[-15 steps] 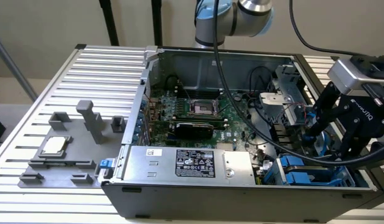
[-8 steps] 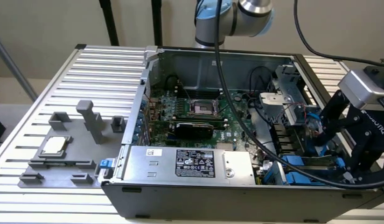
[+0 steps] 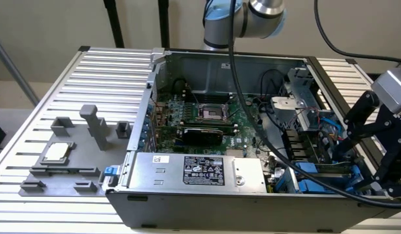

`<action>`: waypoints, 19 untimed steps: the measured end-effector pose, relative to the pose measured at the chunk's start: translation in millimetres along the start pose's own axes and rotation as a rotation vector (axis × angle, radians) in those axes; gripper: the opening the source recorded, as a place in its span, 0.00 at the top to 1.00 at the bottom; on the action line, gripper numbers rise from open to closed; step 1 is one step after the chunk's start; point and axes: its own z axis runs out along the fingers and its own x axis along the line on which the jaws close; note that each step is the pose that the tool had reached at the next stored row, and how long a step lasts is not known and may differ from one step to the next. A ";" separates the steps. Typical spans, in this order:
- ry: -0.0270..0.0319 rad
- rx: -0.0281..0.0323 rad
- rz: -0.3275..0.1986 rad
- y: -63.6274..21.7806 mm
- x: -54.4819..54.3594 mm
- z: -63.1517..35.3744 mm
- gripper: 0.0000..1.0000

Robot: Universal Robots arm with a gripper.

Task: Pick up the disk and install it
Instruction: 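Insert the first disk wire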

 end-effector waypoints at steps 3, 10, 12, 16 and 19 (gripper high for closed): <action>-0.0104 0.0003 -0.001 -8.6 1.7 -1.3 0.32; -0.0135 -0.0011 -0.022 -18.9 2.4 1.2 0.32; -0.0130 -0.0018 -0.030 -20.0 2.5 2.6 0.34; -0.0180 -0.0029 -0.054 -21.1 2.7 4.2 0.53; -0.0335 -0.0035 -0.082 -21.3 2.7 4.4 0.59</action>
